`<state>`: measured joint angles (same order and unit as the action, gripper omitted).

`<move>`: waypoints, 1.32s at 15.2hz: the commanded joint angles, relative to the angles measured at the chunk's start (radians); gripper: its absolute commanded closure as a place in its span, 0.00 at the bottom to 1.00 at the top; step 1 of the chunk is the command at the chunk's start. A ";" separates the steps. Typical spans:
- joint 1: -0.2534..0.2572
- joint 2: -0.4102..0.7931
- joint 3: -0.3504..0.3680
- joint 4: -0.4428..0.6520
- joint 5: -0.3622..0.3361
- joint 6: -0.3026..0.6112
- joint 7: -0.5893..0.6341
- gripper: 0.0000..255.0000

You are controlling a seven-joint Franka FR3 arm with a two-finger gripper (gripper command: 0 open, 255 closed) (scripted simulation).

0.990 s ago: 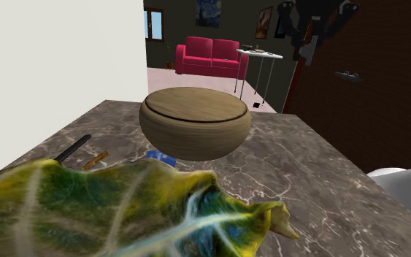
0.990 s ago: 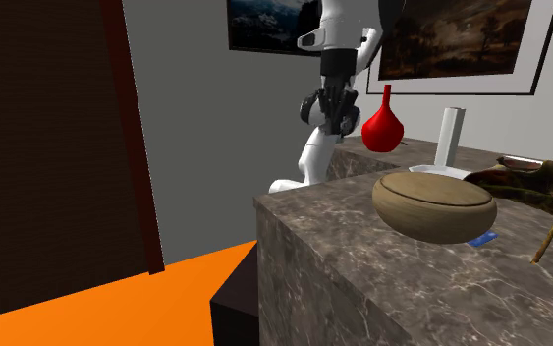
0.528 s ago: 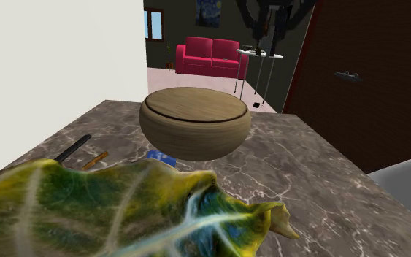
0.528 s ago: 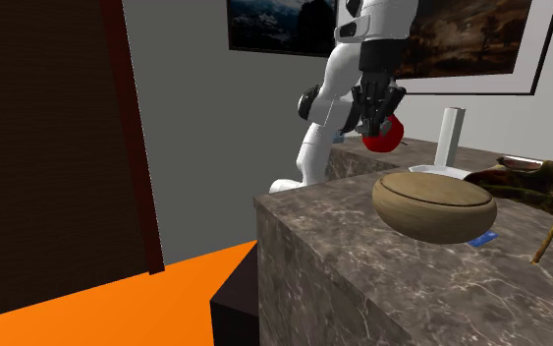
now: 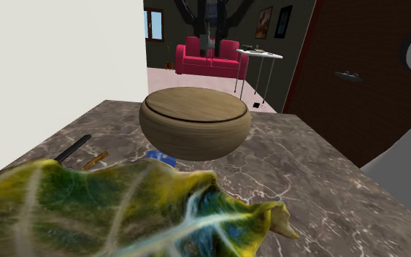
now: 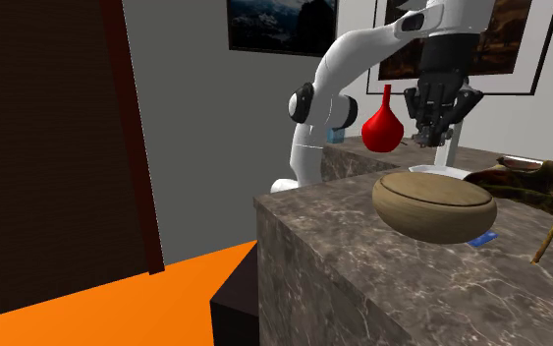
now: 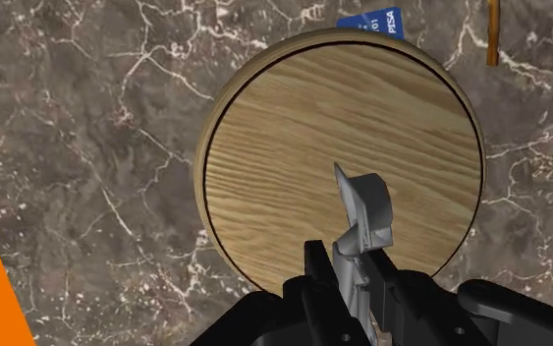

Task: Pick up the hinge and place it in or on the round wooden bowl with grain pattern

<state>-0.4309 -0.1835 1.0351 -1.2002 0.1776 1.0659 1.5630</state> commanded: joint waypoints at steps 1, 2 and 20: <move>-0.004 0.054 0.070 0.028 -0.040 0.014 0.060 1.00; -0.001 0.023 0.038 -0.006 -0.014 0.030 0.038 1.00; 0.050 -0.179 -0.132 -0.313 0.118 0.189 -0.096 1.00</move>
<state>-0.3806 -0.3627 0.9030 -1.5128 0.2958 1.2552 1.4672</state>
